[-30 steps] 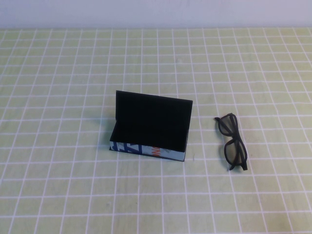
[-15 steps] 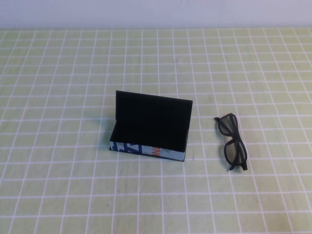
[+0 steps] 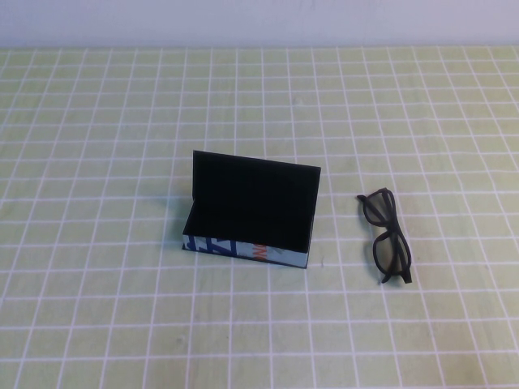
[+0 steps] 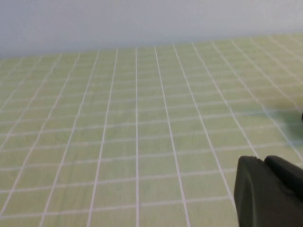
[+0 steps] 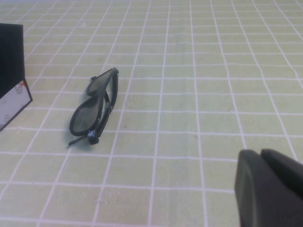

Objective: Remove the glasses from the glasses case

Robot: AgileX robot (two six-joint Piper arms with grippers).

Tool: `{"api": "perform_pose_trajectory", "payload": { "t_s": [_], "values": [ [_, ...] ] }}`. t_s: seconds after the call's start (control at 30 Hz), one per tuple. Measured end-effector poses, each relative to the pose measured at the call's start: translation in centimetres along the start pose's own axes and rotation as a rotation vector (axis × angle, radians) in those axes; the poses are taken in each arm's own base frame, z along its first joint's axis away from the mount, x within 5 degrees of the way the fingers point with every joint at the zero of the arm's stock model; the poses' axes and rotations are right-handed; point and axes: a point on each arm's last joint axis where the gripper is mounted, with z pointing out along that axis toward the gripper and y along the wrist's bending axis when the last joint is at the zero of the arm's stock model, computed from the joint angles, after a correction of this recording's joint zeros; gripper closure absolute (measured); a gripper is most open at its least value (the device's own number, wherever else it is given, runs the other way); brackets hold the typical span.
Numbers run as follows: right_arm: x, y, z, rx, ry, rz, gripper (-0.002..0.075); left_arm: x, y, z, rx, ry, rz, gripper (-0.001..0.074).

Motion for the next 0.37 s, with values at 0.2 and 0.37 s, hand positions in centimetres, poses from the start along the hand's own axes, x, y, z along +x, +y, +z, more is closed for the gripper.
{"api": "perform_pose_trajectory", "payload": {
  "t_s": [0.2, 0.37],
  "values": [
    [0.0, 0.0, 0.0, 0.000, 0.000, 0.000, 0.0743, 1.4, -0.2, -0.1, 0.019, 0.159, 0.007, 0.0739],
    [0.0, 0.0, 0.0, 0.000, 0.000, 0.000, 0.0743, 1.5, -0.2, -0.1, 0.019, 0.170, 0.004, 0.0739]
  ]
}}
